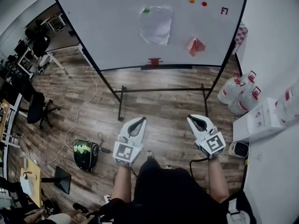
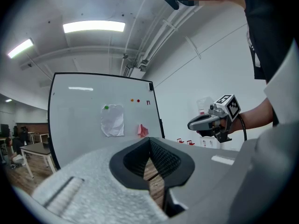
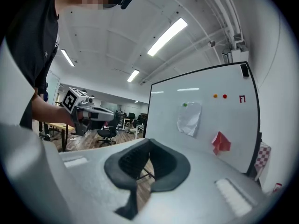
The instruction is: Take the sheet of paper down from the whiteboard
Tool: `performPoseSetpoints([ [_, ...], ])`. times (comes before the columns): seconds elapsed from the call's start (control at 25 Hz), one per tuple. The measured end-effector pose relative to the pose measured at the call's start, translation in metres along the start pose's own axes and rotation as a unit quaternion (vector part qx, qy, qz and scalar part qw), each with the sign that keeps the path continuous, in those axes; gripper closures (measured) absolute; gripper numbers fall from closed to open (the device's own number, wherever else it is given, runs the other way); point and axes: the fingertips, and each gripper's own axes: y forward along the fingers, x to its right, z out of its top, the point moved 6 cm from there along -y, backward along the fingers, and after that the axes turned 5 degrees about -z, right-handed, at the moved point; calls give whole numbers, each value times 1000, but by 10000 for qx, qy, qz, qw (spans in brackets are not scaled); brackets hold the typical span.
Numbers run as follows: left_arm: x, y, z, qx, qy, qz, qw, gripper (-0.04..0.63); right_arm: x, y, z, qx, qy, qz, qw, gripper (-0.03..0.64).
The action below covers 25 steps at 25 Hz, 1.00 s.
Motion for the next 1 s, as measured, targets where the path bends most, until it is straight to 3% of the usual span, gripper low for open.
performPoseSetpoints([
  [0.44, -29, 20, -5, 49, -120, -174, 9998, 586, 9, 26, -4, -85, 53, -140, 9999, 614],
  [1.0, -123, 101, -18, 34, 55, -578, 9983, 586, 60, 117, 19, -60, 78, -470, 9988, 614],
])
